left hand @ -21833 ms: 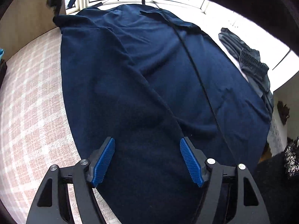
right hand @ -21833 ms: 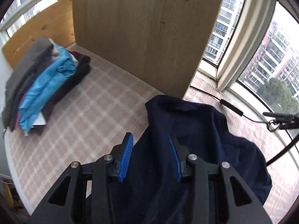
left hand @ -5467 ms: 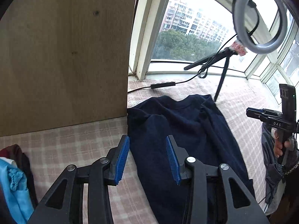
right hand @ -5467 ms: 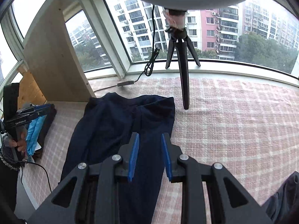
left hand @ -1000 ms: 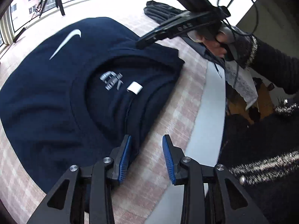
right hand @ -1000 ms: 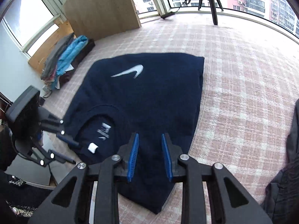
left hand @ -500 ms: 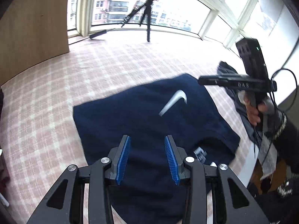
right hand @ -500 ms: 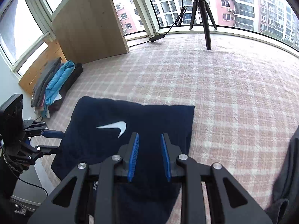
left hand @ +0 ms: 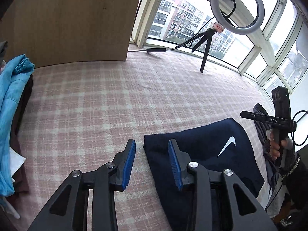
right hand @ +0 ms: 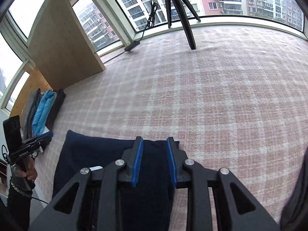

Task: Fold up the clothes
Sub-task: 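Position both open grippers over the folded navy shirt edge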

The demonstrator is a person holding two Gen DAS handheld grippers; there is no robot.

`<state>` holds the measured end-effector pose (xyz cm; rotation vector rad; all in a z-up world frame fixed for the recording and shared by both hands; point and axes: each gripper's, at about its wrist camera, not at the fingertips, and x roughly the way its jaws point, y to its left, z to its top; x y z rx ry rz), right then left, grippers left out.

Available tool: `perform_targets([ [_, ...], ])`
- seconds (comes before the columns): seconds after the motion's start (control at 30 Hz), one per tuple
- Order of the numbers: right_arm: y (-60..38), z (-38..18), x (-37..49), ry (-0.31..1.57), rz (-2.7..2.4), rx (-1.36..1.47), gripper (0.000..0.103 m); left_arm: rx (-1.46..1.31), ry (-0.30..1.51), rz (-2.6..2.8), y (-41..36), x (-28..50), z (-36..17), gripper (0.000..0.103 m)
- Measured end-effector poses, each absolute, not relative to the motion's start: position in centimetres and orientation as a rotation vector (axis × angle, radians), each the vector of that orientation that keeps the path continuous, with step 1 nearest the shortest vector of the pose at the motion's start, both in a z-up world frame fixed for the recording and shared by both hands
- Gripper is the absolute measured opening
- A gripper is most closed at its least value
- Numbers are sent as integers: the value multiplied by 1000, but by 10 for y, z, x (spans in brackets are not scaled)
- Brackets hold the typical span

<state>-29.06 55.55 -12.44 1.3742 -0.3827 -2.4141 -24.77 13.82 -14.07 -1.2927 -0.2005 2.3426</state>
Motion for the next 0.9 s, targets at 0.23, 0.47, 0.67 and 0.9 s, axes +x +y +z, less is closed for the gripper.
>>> perform_targets([
  [0.23,512,-146,-294,-194,-2301,1430,25,-1404,-125,2225,173,-246,-167,33],
  [0.47,523,-126,-245,-138,-2361,1400,25,-1309,-79,2197,173,-170,-136,37],
  [0.67,524,-124,-196,-103,-2383,1415,25,-1366,-81,2137,186,-127,-160,37],
  [0.9,529,-143,-153,-77,-2418,1502,26,-1435,-108,2252,165,-116,-156,48],
])
